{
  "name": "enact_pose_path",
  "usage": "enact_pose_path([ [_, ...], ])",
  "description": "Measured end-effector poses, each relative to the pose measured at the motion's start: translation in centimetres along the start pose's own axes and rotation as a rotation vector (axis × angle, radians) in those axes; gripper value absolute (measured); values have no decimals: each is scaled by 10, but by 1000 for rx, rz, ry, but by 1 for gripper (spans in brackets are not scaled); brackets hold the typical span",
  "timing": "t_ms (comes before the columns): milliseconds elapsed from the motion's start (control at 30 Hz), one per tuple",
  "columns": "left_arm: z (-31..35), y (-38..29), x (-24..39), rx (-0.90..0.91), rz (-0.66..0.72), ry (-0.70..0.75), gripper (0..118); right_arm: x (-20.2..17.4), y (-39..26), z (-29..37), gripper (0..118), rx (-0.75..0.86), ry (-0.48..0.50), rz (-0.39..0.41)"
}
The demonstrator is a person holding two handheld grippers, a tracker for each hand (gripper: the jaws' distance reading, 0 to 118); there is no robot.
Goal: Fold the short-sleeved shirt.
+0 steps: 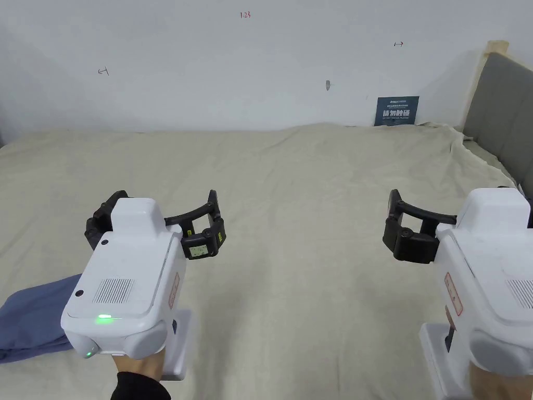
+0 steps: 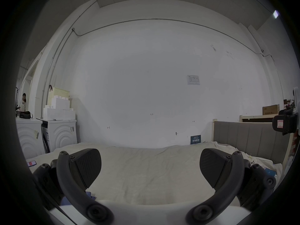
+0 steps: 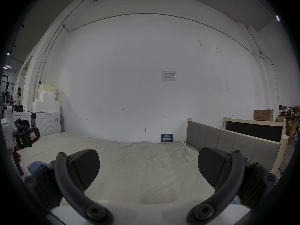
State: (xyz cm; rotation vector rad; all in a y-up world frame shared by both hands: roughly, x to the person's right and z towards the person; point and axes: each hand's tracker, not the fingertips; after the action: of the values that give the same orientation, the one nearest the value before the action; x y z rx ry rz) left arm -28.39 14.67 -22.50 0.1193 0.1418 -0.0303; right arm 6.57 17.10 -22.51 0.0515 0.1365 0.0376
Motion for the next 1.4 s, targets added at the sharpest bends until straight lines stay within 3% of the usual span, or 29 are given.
enact_pose_path([
  [633, 1, 0, 0, 0, 9, -3, 118, -5, -1, -3, 118, -44, -7, 7],
  [767, 2, 1, -1, 0, 18, -5, 118, -6, 3, -8, 118, -128, -31, -55],
  [867, 1, 1, -2, -2, 22, -9, 118, -3, 12, -16, 118, -287, -37, -164],
  [1067, 0, 1, -5, -2, 40, -2, 118, 1, 25, -30, 117, -600, -175, -270],
  [1400, -1, -1, -4, -2, 36, -6, 118, -3, 27, -28, 117, -563, -162, -268],
])
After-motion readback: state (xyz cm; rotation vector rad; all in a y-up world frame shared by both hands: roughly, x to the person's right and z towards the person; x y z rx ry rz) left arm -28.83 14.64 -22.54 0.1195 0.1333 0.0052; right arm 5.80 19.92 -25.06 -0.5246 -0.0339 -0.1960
